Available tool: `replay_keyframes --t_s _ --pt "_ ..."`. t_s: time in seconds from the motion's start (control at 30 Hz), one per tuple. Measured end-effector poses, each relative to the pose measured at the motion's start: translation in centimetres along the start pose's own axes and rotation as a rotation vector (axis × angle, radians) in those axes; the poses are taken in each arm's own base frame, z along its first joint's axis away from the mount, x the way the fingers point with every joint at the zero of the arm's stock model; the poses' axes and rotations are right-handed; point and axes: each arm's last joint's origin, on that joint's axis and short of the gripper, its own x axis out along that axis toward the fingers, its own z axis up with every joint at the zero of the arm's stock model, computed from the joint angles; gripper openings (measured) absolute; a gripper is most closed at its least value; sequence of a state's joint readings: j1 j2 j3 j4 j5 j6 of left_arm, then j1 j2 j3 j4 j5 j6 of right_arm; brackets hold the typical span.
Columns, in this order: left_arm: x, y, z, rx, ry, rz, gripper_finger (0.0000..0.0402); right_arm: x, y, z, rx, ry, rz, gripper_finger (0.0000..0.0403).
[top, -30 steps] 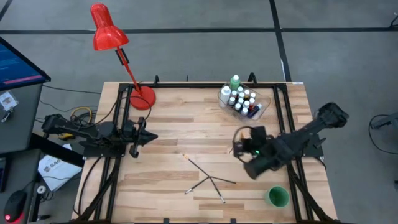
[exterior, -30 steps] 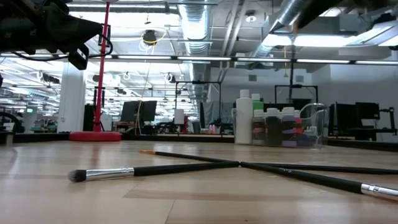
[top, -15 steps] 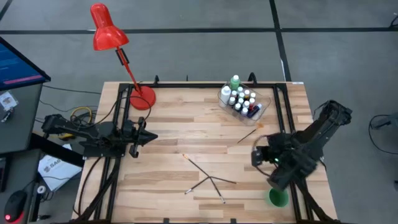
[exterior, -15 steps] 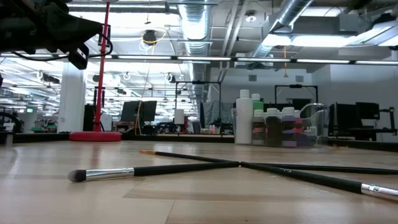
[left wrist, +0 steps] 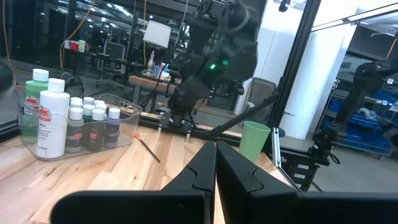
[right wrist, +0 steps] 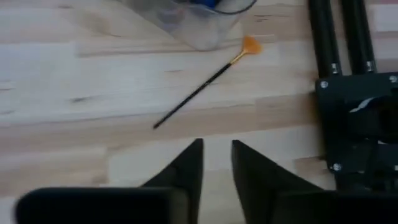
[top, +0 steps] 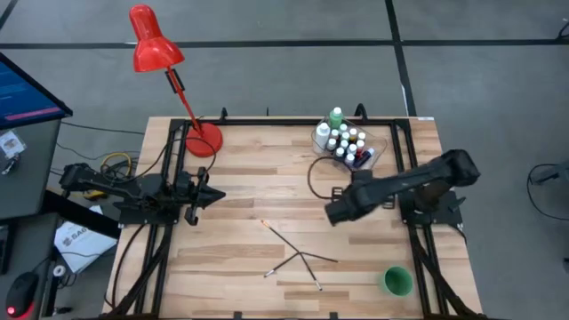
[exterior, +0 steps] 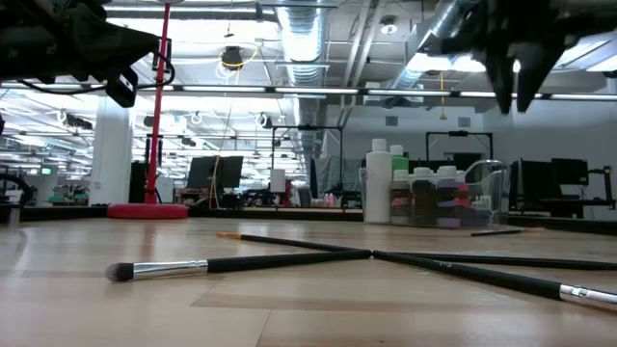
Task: Pick & Place Paint Supplies
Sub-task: Put the yellow paint brush into the green cup
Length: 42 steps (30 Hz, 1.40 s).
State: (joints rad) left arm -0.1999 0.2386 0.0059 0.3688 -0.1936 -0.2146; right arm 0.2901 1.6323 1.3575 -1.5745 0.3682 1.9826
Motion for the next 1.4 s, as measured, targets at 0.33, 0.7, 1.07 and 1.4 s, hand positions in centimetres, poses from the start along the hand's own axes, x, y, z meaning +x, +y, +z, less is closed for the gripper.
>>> replay_keyframes --t_s 0.33,0.7,1.07,1.4 --pt "0.0 0.0 0.0 0.000 -0.001 0.000 0.0002 5.0 2.4 2.2 0.177 -0.047 -0.203 0.0209" --pt "0.0 0.0 0.1 -0.001 -0.005 -0.001 0.0002 9.1 -1.3 1.8 0.350 -0.081 -0.283 0.0219" --pt "0.0 0.0 0.1 -0.002 -0.008 -0.002 0.0002 14.1 -2.4 1.6 0.403 -0.135 -0.239 0.0207" --pt "0.0 0.0 0.1 -0.003 -0.014 -0.003 0.0002 17.4 -2.8 1.1 0.460 -0.110 -0.155 0.0157"
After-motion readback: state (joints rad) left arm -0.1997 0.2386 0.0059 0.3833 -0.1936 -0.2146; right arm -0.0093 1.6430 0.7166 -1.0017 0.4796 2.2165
